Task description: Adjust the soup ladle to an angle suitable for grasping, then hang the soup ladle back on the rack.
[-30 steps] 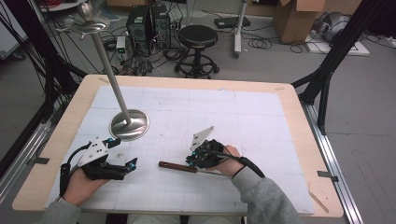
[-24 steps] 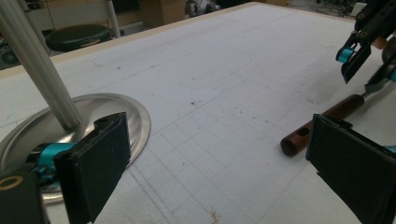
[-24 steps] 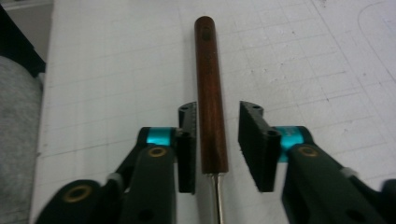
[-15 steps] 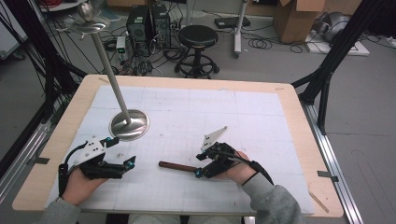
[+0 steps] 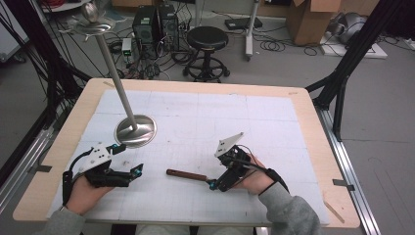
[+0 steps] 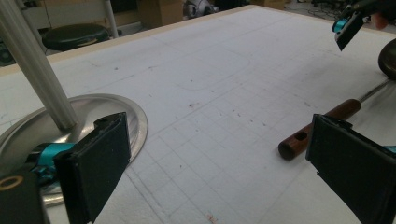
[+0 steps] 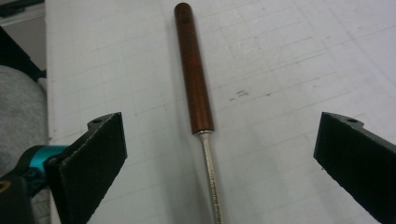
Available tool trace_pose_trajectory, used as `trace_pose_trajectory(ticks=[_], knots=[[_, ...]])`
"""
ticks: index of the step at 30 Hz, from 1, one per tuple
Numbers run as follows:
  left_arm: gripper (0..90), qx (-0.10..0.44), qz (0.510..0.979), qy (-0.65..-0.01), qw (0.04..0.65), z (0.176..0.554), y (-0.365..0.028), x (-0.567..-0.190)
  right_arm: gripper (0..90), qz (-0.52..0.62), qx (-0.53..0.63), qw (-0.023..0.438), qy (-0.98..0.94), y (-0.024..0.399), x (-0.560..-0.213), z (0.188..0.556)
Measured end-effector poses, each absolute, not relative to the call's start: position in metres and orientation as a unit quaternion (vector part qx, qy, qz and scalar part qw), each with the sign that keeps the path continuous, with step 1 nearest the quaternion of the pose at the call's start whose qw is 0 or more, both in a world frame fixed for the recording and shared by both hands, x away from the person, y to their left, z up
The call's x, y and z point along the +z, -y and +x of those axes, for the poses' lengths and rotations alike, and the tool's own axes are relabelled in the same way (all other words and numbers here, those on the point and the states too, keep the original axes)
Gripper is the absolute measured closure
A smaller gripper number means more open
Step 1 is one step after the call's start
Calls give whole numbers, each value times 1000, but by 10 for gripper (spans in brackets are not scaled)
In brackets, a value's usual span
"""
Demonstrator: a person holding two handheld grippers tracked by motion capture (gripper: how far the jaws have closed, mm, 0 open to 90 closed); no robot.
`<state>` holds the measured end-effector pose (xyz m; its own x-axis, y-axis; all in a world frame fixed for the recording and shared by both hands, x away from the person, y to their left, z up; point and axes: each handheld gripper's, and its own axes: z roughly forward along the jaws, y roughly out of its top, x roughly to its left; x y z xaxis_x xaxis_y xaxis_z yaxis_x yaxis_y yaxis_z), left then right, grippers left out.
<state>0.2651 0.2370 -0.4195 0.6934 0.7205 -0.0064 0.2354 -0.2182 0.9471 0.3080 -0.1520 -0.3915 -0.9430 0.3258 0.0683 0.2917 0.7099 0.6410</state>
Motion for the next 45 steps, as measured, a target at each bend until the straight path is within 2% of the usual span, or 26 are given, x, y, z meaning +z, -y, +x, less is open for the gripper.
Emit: trace_pose_trajectory(ticks=[10, 28, 33, 35, 37, 45], knots=[[71, 225, 749, -319, 535, 267, -236, -420, 14, 150, 281, 41, -947, 163, -385, 309], [71, 221, 754, -316, 531, 270, -232, -421, 20, 155, 190, 31, -969, 168, -389, 309], [71, 221, 755, -313, 531, 269, -233, -421, 47, 152, 175, 30, -972, 166, -392, 309], [71, 221, 755, -315, 531, 269, -233, -421, 71, 150, 168, 30, -974, 164, -395, 310], [71, 221, 754, -315, 532, 268, -233, -421, 171, 138, 159, 30, -977, 163, -397, 310], [72, 221, 756, -313, 530, 269, -233, -421, 327, 118, 139, 28, -983, 160, -401, 310]])
